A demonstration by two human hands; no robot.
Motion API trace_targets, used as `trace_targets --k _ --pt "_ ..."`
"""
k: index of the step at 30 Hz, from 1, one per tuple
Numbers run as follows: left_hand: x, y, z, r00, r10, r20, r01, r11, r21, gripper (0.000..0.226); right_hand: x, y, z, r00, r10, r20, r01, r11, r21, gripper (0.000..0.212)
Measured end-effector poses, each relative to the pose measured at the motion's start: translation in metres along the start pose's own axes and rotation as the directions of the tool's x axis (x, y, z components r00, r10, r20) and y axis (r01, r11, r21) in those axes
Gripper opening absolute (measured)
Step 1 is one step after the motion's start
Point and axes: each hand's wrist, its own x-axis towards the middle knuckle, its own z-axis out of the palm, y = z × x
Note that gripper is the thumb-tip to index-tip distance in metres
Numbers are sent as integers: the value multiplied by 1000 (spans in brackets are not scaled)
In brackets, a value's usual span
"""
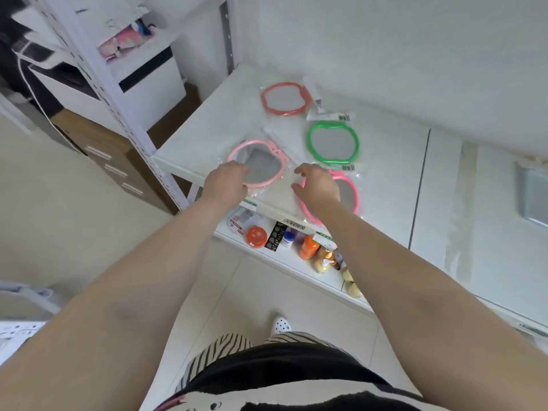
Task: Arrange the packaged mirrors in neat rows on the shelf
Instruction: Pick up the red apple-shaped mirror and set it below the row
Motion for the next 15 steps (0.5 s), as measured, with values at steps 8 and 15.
trace_targets --k 8,15 --pt "72 -33 -7 999 1 35 0 1000 -27 44 56 -25 7 1000 -2 10 3 998 -55 38" --pt "150 -44 -7 967 229 110 -227 974 -30 46 94 -44 15 974 218 -69 -219 976 -13 38"
